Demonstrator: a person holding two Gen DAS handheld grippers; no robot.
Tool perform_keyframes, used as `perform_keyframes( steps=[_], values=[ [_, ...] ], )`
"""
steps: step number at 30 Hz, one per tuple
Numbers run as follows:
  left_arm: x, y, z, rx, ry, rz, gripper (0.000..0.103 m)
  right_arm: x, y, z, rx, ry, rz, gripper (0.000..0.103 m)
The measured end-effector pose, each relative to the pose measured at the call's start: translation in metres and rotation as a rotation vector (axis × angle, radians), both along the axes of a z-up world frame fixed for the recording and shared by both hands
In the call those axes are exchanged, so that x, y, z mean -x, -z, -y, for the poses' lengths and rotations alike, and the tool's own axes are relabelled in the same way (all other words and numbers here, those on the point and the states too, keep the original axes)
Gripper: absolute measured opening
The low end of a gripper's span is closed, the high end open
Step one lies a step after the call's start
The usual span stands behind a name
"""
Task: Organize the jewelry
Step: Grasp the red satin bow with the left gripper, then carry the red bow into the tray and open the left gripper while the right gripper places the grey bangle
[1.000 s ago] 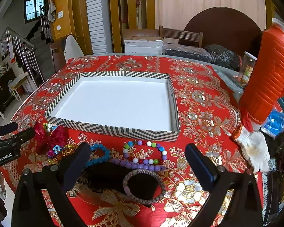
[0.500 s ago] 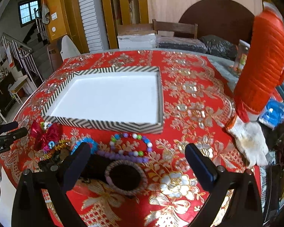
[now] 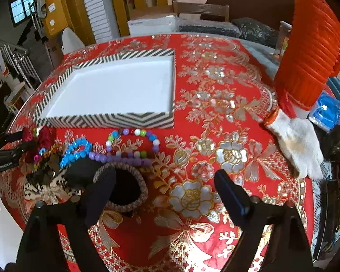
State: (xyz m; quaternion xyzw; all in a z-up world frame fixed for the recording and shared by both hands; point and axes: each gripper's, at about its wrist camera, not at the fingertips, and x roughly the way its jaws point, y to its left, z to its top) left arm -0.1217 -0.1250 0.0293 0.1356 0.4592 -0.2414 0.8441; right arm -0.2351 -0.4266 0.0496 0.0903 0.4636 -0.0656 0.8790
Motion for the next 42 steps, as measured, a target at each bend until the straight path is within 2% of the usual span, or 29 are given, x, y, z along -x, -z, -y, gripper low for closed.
perform_keyframes(
  steps=[2, 3, 4, 6, 8, 13, 19, 22, 23, 25, 26, 27, 31, 42],
  values=[
    [0.0, 0.003, -0.002, 0.036, 0.009, -0.025, 0.038, -0.003, 0.004, -0.002, -0.004, -0.009, -0.013, 0.082],
    [0.001, 0.003, -0.003, 0.056, 0.013, -0.031, 0.026, -0.003, 0.005, -0.002, -0.008, -0.011, -0.018, 0.08],
    [0.002, 0.003, -0.005, 0.081, 0.014, -0.038, 0.018, -0.004, 0.006, -0.003, -0.015, -0.013, -0.021, 0.079],
    [0.005, 0.001, -0.005, 0.077, 0.008, -0.03, 0.01, -0.004, 0.006, -0.003, -0.025, -0.019, -0.018, 0.073],
    [0.008, -0.002, -0.009, 0.092, 0.007, -0.042, 0.0, -0.002, 0.006, -0.002, -0.028, -0.017, -0.016, 0.071],
    [0.017, -0.022, -0.025, 0.151, -0.02, -0.035, 0.0, 0.004, 0.004, 0.006, -0.047, -0.006, -0.02, 0.065],
    [0.022, -0.042, -0.036, 0.248, -0.014, -0.066, 0.0, 0.005, 0.017, 0.009, -0.083, -0.005, -0.043, 0.052],
    [0.023, -0.05, -0.042, 0.291, -0.01, -0.078, 0.0, 0.003, 0.023, 0.011, -0.135, -0.008, -0.052, 0.049],
    [0.022, -0.051, -0.043, 0.299, -0.015, -0.08, 0.0, 0.003, 0.026, 0.012, -0.151, -0.012, -0.052, 0.045],
    [0.021, -0.051, -0.045, 0.307, -0.022, -0.086, 0.0, 0.002, 0.029, 0.011, -0.182, -0.022, -0.048, 0.032],
    [0.021, -0.052, -0.046, 0.314, -0.024, -0.089, 0.0, 0.002, 0.031, 0.01, -0.198, -0.032, -0.048, 0.018],
    [0.021, -0.052, -0.047, 0.322, -0.024, -0.095, 0.0, 0.001, 0.031, 0.008, -0.203, -0.044, -0.046, 0.01],
    [0.021, -0.055, -0.049, 0.331, -0.034, -0.09, 0.0, 0.005, 0.024, 0.0, -0.183, -0.075, -0.014, 0.01],
    [0.015, -0.075, -0.047, 0.342, -0.031, -0.043, 0.0, 0.01, -0.012, 0.006, -0.2, -0.061, 0.09, 0.009]
  ],
)
